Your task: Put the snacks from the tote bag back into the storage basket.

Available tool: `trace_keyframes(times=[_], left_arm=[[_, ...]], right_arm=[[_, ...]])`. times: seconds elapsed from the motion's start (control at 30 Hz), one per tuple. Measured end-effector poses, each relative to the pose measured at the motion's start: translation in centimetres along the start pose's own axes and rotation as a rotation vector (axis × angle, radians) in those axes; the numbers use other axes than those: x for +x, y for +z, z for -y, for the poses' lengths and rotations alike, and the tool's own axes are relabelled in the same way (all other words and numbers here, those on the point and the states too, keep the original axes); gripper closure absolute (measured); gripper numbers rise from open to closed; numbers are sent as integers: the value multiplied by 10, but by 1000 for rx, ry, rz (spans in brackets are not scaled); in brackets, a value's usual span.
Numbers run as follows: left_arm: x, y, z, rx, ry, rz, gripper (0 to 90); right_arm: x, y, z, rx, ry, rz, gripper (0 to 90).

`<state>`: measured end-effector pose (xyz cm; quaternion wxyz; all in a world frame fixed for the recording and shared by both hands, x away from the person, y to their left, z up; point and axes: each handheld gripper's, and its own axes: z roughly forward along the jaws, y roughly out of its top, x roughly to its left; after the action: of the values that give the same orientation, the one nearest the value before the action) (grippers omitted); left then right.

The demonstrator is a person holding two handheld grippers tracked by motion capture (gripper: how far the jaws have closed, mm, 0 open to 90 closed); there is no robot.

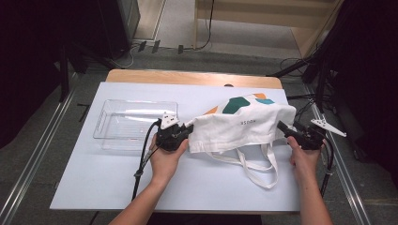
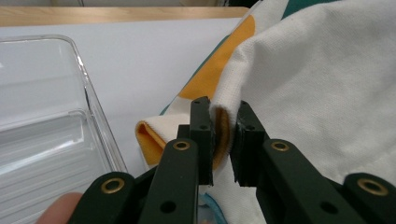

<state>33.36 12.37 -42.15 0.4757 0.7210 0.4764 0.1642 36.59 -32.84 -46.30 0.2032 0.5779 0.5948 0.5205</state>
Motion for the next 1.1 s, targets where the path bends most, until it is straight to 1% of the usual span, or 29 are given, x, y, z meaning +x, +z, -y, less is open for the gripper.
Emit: trace_keyframes(times=[0.03,0.07,0.13,0.17,0.2,0.23,0.27,0.3,0.33,0.37,0.4,0.43,0.47,0.5,0.53,0.57,0.63,0.67,0.7,0.73,0.77,0.8,0.83,0.87,0.93,1.0,1.03,1.07,1.1], left_arm=[[2,0,1,2,-6,-3,831],[4,0,1,5,-14,3,831],[5,0,2,4,-16,12,831],[5,0,2,5,-7,7,832],[4,0,2,3,-8,8,833],[4,0,2,3,-8,8,833],[4,0,2,3,-10,9,834],[4,0,2,2,-9,10,833],[5,0,2,3,-6,11,834],[4,0,2,2,-5,13,835],[4,0,2,2,-5,13,838],[4,0,2,-2,-3,28,847],[4,-1,2,-3,4,33,852],[4,-1,3,-7,-1,45,857],[5,-2,3,-10,-4,58,860],[5,-4,3,-13,5,63,862],[4,-7,2,-34,5,84,864],[4,-7,2,-34,5,84,864],[1,-12,-1,-68,9,110,865],[1,-12,-1,-68,9,110,865],[-2,-17,-6,-93,17,126,865],[-2,-17,-6,-93,17,126,865],[-6,-22,-13,-115,23,137,865],[-7,-24,-17,-124,32,150,865],[-11,-27,-22,-129,37,173,866],[-13,-29,-24,-135,46,197,865],[-13,-29,-24,-135,46,197,866],[-13,-30,-25,-137,35,214,866],[-12,-32,-26,-134,18,228,865]], right_arm=[[-7,6,2,34,16,14,152],[-11,10,2,59,32,24,137],[-19,12,3,62,59,35,141],[-21,13,2,54,65,28,146],[-21,13,0,48,53,19,173],[-20,13,-1,50,34,2,228],[-18,14,-1,57,20,-27,267],[-17,15,0,70,-8,-55,313],[-14,16,1,77,-36,-74,404],[-10,16,2,82,-66,-62,486],[-10,16,2,82,-66,-62,486],[-3,12,4,65,-127,-11,724],[0,9,5,41,-148,-12,750],[3,6,7,20,-170,-11,766],[7,2,9,3,-190,-14,775],[12,-2,10,-26,-217,-7,779],[21,-13,13,-92,-247,8,783],[24,-20,13,-123,-246,14,785],[28,-27,12,-158,-242,17,786],[28,-27,12,-158,-242,17,786],[34,-41,11,-216,-240,23,787],[38,-48,10,-237,-241,26,787],[41,-55,10,-255,-253,37,788],[44,-62,11,-271,-272,49,787],[48,-74,11,-293,-305,80,787],[51,-85,11,-311,-321,89,787],[51,-85,11,-311,-321,89,787],[53,-90,11,-326,-324,90,787],[57,-101,13,-350,-313,88,787]])
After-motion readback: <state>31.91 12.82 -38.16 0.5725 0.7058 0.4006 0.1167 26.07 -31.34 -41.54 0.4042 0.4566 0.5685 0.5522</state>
